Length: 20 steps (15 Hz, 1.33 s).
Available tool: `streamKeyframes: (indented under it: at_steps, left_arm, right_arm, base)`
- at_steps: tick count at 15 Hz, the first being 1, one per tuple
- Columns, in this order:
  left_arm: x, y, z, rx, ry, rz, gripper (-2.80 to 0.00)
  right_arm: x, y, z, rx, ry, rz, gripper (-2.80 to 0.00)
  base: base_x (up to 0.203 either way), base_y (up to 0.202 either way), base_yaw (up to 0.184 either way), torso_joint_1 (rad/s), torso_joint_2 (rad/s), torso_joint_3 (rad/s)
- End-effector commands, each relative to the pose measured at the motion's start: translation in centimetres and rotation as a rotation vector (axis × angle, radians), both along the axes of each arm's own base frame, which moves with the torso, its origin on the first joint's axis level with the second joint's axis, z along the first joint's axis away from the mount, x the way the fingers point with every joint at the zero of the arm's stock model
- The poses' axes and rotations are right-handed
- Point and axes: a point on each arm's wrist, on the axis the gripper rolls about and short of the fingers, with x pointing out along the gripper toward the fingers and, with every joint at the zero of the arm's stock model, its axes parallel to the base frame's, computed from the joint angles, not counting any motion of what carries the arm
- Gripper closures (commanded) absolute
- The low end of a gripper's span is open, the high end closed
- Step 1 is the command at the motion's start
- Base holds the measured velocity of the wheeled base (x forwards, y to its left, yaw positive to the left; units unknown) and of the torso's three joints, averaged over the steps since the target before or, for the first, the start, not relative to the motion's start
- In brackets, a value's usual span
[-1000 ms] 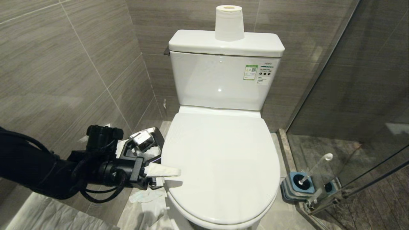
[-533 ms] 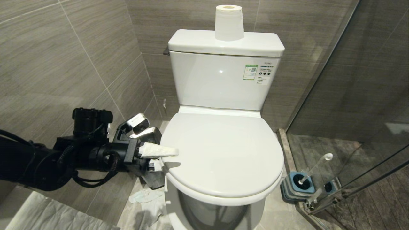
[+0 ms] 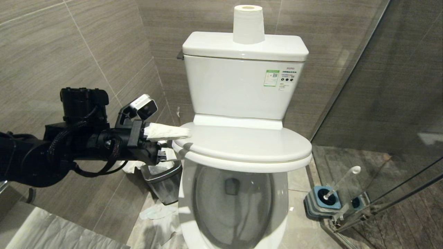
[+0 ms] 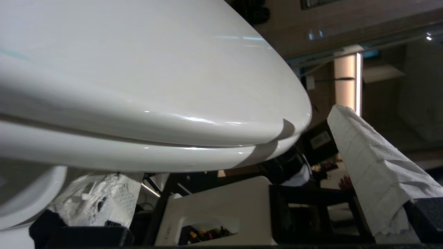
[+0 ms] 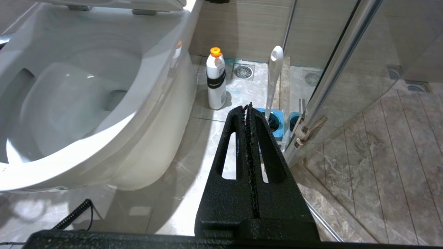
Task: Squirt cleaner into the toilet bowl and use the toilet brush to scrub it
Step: Use the left hand to lift the toilet lid slightly
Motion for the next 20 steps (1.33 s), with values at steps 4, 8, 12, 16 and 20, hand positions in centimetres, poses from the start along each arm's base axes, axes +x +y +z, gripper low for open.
streamKeyframes:
  at_steps: [4, 8, 12, 16, 20]
  left_arm:
    - [-0.1, -0.9, 1.9, -0.036, -0.117, -0.025, -2.8]
    - [0.0, -0.9, 4.1, -0.071, -0.133, -0.005, -2.8]
    - [0.0, -2.0, 6.0, -0.144, -0.131, 0.023, -2.8]
    - [1.2, -3.5, 6.8, -0.216, -0.169, 0.061, -2.8]
    - [2.4, -3.8, 6.6, -0.236, -0.205, 0.114, -2.8]
  right_arm:
    - [0.0, 0.0, 0.0, 0.0, 0.0, 0.001, 0.0]
    - [0.0, 0.0, 0.0, 0.0, 0.0, 0.001, 0.0]
    - [0.0, 0.0, 0.0, 0.0, 0.0, 0.001, 0.0]
    - [0.0, 0.0, 0.0, 0.0, 0.0, 0.001, 0.0]
    - [0.0, 0.0, 0.0, 0.0, 0.0, 0.001, 0.0]
  base:
    - [0.0, 0.0, 0.0, 0.0, 0.0, 0.0]
    - [0.0, 0.0, 0.0, 0.0, 0.0, 0.0]
    - [0.0, 0.0, 0.0, 0.0, 0.0, 0.0]
    - [0.0, 0.0, 0.0, 0.0, 0.0, 0.0]
    - [0.0, 0.0, 0.0, 0.0, 0.0, 0.0]
